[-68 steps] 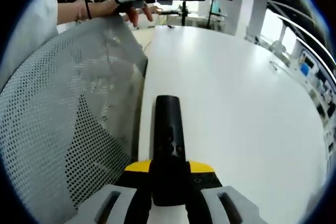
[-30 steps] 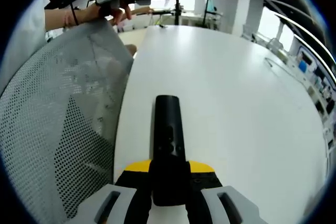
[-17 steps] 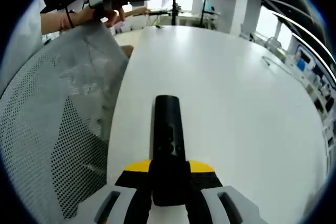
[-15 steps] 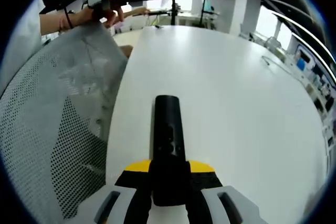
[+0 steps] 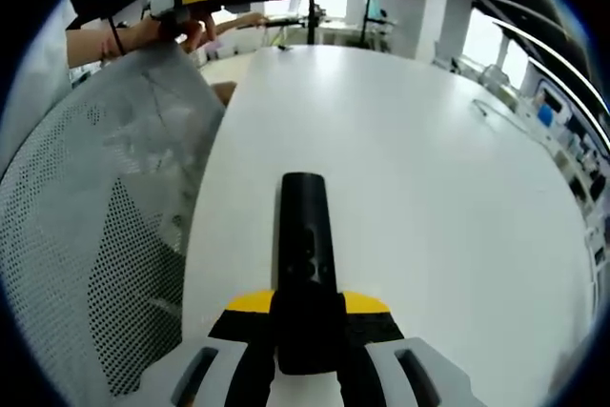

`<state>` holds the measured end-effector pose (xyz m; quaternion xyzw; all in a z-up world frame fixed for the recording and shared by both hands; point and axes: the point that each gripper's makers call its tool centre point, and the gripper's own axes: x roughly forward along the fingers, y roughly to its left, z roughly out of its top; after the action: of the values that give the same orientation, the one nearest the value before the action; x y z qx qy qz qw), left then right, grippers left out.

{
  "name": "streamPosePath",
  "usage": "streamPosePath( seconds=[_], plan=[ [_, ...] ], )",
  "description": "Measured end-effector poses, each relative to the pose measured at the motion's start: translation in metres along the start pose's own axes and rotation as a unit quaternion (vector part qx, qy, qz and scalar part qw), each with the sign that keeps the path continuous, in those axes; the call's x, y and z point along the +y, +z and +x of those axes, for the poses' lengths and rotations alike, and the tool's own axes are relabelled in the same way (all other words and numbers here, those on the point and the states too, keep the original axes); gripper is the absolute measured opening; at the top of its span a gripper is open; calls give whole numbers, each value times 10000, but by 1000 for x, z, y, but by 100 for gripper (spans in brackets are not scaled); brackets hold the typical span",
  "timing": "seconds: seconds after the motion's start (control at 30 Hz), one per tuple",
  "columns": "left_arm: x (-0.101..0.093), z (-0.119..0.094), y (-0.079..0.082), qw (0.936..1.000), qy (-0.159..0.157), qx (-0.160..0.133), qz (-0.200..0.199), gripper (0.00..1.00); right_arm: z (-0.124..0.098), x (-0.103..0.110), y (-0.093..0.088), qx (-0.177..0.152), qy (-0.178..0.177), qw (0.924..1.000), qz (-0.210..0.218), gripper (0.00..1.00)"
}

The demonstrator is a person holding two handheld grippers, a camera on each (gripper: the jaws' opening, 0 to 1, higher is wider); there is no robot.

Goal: Press the specified remote control buttons in sequence, fully releasing each button before pressing the next.

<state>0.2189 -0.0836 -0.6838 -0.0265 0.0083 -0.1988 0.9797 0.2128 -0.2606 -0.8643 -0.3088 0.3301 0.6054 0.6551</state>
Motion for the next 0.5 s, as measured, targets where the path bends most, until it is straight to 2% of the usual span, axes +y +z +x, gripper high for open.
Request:
streamPosePath(
  seconds=[0.37,0.5],
  plan=[
    [-1,1,-4,9999,-41,105,-18,96,1,-6,1,124,-34,9999,86,21],
    [1,0,-1,10000,1,19,-18,97,2,-9,2,285,18,9996,9,21]
  ],
)
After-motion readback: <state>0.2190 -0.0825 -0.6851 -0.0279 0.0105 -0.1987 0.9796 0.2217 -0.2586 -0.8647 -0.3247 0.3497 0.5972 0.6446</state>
